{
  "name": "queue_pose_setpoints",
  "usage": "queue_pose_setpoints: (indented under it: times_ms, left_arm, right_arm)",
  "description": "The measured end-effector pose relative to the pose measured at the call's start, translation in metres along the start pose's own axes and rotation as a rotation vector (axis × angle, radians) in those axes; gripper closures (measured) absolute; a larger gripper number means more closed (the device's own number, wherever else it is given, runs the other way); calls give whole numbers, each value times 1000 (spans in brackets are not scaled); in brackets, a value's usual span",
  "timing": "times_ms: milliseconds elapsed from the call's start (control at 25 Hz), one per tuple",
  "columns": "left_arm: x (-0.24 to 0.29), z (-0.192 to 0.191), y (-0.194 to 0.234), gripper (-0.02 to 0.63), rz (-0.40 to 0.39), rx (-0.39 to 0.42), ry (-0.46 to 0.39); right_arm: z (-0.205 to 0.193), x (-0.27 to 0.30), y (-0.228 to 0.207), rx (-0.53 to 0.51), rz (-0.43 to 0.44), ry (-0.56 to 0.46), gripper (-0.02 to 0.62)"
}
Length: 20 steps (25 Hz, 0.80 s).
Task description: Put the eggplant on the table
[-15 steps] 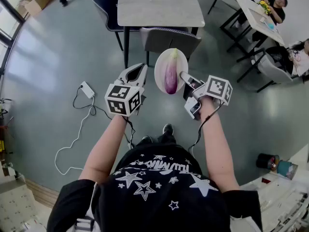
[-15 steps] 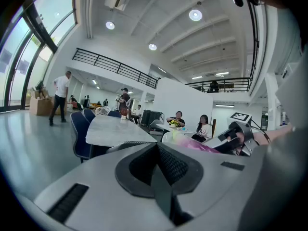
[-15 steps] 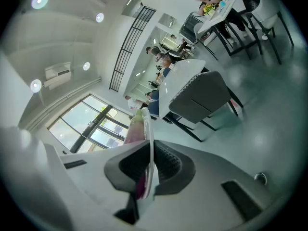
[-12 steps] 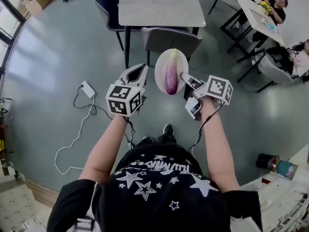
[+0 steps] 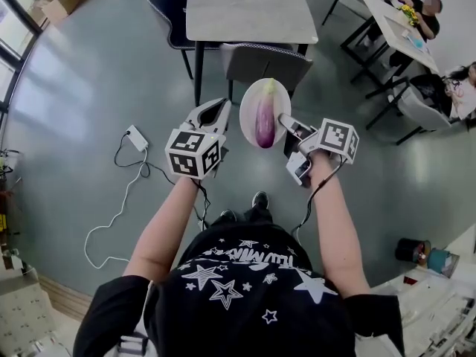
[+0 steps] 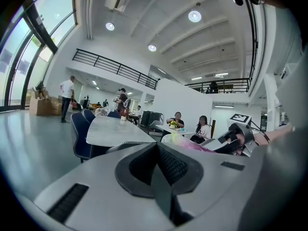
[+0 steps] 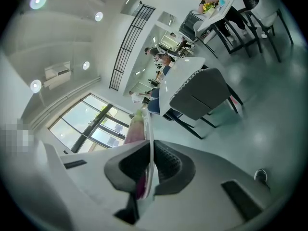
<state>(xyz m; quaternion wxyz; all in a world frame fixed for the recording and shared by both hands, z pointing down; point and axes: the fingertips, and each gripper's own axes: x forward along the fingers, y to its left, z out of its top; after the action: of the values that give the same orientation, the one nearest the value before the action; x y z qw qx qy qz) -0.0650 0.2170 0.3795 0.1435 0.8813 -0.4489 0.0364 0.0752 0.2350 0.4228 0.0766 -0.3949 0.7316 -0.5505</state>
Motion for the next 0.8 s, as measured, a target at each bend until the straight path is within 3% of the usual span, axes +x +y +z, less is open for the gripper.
queue_pose_setpoints:
  times_ms: [800]
  left_arm:
    - [-16, 1, -12, 598, -35, 13, -2]
  right_arm:
    - [-10, -12, 12, 11, -18, -21, 572]
